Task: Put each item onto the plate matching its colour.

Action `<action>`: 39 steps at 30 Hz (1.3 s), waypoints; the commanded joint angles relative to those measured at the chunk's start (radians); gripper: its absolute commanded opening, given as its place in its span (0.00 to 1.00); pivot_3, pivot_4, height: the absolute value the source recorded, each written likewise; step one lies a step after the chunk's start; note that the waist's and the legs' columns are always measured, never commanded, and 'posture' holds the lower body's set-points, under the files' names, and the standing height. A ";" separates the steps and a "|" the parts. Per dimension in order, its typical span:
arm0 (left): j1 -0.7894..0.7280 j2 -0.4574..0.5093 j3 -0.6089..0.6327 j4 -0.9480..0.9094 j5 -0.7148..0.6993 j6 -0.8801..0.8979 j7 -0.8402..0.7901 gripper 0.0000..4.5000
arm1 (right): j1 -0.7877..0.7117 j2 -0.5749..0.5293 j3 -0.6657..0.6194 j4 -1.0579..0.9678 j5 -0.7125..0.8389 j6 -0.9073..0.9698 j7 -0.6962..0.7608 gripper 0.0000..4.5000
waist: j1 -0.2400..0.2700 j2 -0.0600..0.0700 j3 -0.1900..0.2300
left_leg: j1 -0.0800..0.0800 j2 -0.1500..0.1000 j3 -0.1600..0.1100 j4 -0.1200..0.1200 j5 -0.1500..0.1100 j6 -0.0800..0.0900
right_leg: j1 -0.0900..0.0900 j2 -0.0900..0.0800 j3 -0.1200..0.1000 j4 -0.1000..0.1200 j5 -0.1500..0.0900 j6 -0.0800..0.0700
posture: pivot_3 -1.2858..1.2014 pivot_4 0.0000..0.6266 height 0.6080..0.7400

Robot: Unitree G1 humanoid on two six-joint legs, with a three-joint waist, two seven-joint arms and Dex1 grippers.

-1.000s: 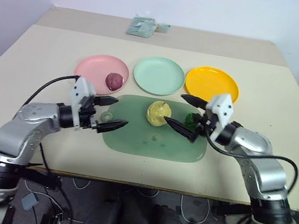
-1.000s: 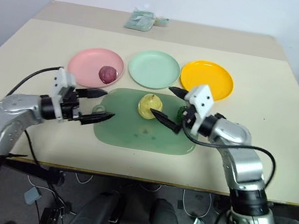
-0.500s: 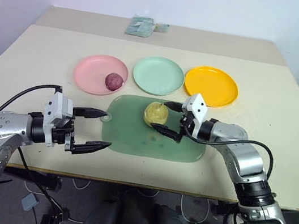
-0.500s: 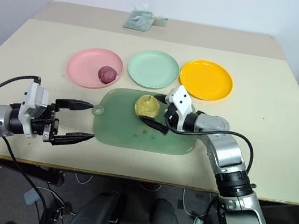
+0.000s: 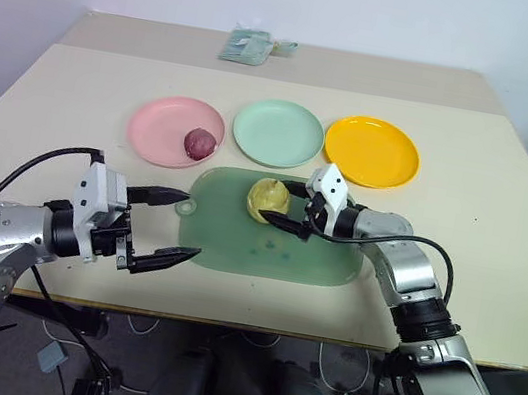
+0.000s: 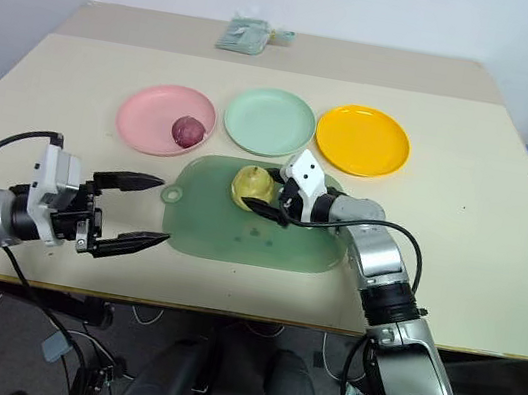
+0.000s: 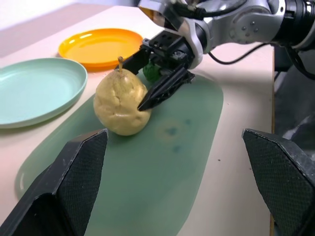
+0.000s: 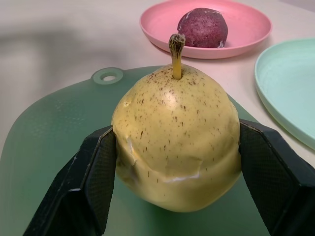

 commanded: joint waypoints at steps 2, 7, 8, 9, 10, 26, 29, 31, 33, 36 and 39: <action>-0.002 -0.003 0.025 -0.022 -0.017 -0.002 0.028 1.00 | -0.128 0.013 -0.117 0.041 0.044 -0.040 -0.038 0.68 | -0.002 0.002 0.002 | 0.000 0.000 0.000 0.000 0.000 0.000 | 0.000 0.000 0.000 0.000 0.000 0.000 | 0.52 0.24 1.00; 0.020 -0.028 0.020 -0.055 -0.020 -0.001 0.080 1.00 | -0.396 -0.029 -0.210 0.469 -0.039 -0.256 -0.169 0.68 | -0.014 0.003 0.002 | 0.000 0.000 0.000 0.000 0.001 -0.001 | 0.000 0.000 0.000 0.000 0.000 0.000 | 0.52 0.24 1.00; 0.031 -0.035 0.020 -0.067 -0.017 -0.003 0.094 1.00 | -0.451 -0.042 -0.217 0.581 -0.067 -0.319 -0.208 0.68 | -0.015 0.003 0.002 | 0.000 0.000 0.000 0.000 0.001 -0.001 | 0.000 0.000 0.000 0.000 0.001 0.000 | 0.52 0.24 1.00; 0.045 -0.045 0.022 -0.082 -0.016 -0.003 0.111 1.00 | -0.502 -0.053 -0.222 0.689 -0.087 -0.365 -0.243 0.68 | -0.017 0.003 0.002 | 0.000 -0.001 0.000 -0.001 0.001 -0.001 | 0.000 0.000 0.000 0.000 0.000 0.000 | 0.52 0.24 1.00; 0.056 -0.050 0.027 -0.092 -0.017 -0.003 0.120 1.00 | -0.536 -0.056 -0.226 0.763 -0.099 -0.399 -0.263 0.68 | -0.016 0.003 0.002 | 0.000 -0.001 0.000 -0.001 0.000 -0.001 | 0.000 0.000 0.000 0.000 0.000 0.000 | 0.52 0.24 1.00; 0.144 -0.075 0.036 -0.214 -0.007 0.024 0.282 1.00 | -0.608 -0.046 -0.260 1.075 -0.236 -0.481 -0.394 0.99 | -0.020 0.007 0.004 | 0.000 0.000 0.001 -0.004 0.002 -0.002 | -0.002 0.000 0.001 0.000 0.000 0.000 | 0.52 0.24 1.00; 0.041 -0.082 -0.061 -0.143 0.064 0.026 0.308 1.00 | -0.602 -0.076 -0.293 1.052 -0.215 -0.509 -0.396 0.99 | -0.015 0.007 0.005 | 0.000 -0.001 0.000 -0.002 0.002 -0.002 | 0.000 0.000 0.000 0.001 0.000 0.000 | 0.52 0.24 1.00; -0.050 -0.106 -0.138 -0.071 0.119 0.022 0.328 1.00 | -0.591 -0.105 -0.328 1.019 -0.182 -0.526 -0.343 0.99 | -0.013 0.008 0.005 | 0.001 -0.001 0.000 -0.001 0.002 -0.002 | 0.001 0.001 0.000 0.001 0.001 0.000 | 0.52 0.24 1.00; -0.140 -0.135 -0.215 0.009 0.164 0.024 0.329 1.00 | -0.558 -0.139 -0.363 0.952 -0.137 -0.528 -0.247 0.99 | -0.012 0.008 0.005 | 0.001 -0.001 0.000 -0.001 0.002 -0.002 | 0.001 0.001 -0.001 0.002 0.002 0.003 | 0.52 0.24 1.00; -0.249 -0.181 -0.307 0.136 0.221 -0.002 0.294 1.00 | -0.445 -0.198 -0.395 0.745 -0.063 -0.458 -0.112 0.99 | -0.015 0.008 0.005 | 0.001 -0.002 0.000 -0.001 0.001 -0.001 | 0.001 0.001 -0.001 0.001 0.002 0.004 | 0.52 0.24 1.00; -0.369 -0.243 -0.387 0.286 0.263 -0.037 0.240 1.00 | -0.211 -0.293 -0.447 0.355 0.055 -0.260 -0.022 0.99 | -0.008 0.008 0.005 | 0.000 -0.001 -0.001 -0.001 0.001 -0.001 | 0.001 0.001 -0.002 0.000 0.002 0.004 | 0.52 0.24 1.00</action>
